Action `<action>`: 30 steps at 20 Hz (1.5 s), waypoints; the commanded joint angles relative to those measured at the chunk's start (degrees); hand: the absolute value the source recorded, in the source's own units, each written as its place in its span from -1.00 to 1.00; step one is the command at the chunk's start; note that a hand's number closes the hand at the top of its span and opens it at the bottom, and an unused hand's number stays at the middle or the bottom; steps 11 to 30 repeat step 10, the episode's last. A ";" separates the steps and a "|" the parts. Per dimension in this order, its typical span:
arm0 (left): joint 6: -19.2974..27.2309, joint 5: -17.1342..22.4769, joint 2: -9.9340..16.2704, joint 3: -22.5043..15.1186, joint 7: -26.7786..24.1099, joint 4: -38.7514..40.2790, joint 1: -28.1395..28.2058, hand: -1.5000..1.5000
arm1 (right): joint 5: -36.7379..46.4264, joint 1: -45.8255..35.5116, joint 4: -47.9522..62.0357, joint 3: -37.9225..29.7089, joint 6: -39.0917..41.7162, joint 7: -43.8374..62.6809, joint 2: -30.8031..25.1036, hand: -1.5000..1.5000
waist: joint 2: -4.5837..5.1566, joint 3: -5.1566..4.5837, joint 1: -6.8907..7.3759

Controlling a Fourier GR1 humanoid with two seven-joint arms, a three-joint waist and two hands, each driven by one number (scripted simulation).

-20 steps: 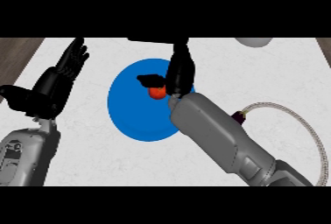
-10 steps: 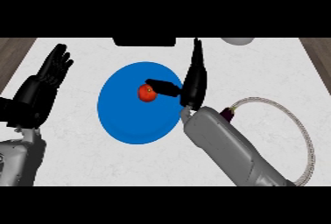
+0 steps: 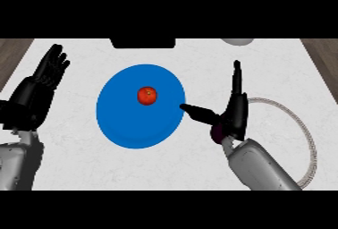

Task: Pick the tomato from the placemat and place it in the plate

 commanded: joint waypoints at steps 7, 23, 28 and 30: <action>-0.01 -1.57 -1.78 -0.43 1.19 -0.51 -0.64 0.00 | -2.50 18.18 -16.92 -6.58 9.82 -6.88 -9.82 -1.00 | 0.09 0.01 0.02; -1.03 -0.21 -1.14 0.88 3.29 -2.77 -0.19 0.00 | 3.85 19.97 -14.91 -5.39 7.09 -6.18 -7.22 -1.00 | 0.06 0.00 0.21; -1.03 -0.21 -1.14 0.88 3.29 -2.77 -0.19 0.00 | 3.85 19.97 -14.91 -5.39 7.09 -6.18 -7.22 -1.00 | 0.06 0.00 0.21; -1.03 -0.21 -1.14 0.88 3.29 -2.77 -0.19 0.00 | 3.85 19.97 -14.91 -5.39 7.09 -6.18 -7.22 -1.00 | 0.06 0.00 0.21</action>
